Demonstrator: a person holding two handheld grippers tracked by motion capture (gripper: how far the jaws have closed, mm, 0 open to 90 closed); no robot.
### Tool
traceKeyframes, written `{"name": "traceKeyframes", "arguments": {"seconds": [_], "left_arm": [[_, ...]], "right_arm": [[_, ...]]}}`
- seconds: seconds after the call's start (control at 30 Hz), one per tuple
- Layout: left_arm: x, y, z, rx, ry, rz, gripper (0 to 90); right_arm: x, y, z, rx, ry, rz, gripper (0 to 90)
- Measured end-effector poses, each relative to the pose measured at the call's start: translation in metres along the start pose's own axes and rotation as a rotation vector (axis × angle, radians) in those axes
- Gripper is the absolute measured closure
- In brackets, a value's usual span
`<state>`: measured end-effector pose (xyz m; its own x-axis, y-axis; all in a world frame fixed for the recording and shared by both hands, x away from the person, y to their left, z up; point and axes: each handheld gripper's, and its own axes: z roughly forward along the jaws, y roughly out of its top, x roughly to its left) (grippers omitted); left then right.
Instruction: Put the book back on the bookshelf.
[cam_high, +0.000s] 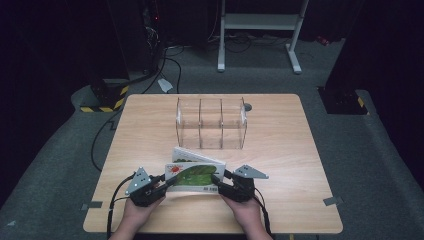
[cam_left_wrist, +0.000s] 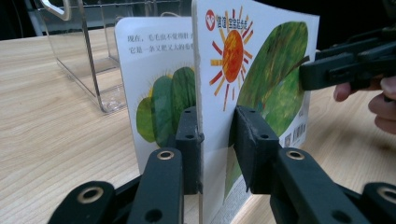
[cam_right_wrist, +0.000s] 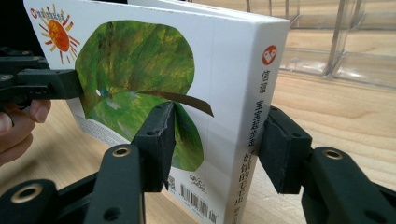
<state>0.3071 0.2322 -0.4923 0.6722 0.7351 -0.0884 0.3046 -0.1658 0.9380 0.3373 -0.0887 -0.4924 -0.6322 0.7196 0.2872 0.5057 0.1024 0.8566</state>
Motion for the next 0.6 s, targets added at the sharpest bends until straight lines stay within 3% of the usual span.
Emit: {"name": "traceKeyframes", "arguments": {"seconds": [0.6], "left_arm": [[0.0007, -0.0038, 0.0092, 0.024, 0.019, 0.019, 68.0]], "right_arm": [[0.0051, 0.0026, -0.0081, -0.043, -0.038, -0.068, 52.5]]}}
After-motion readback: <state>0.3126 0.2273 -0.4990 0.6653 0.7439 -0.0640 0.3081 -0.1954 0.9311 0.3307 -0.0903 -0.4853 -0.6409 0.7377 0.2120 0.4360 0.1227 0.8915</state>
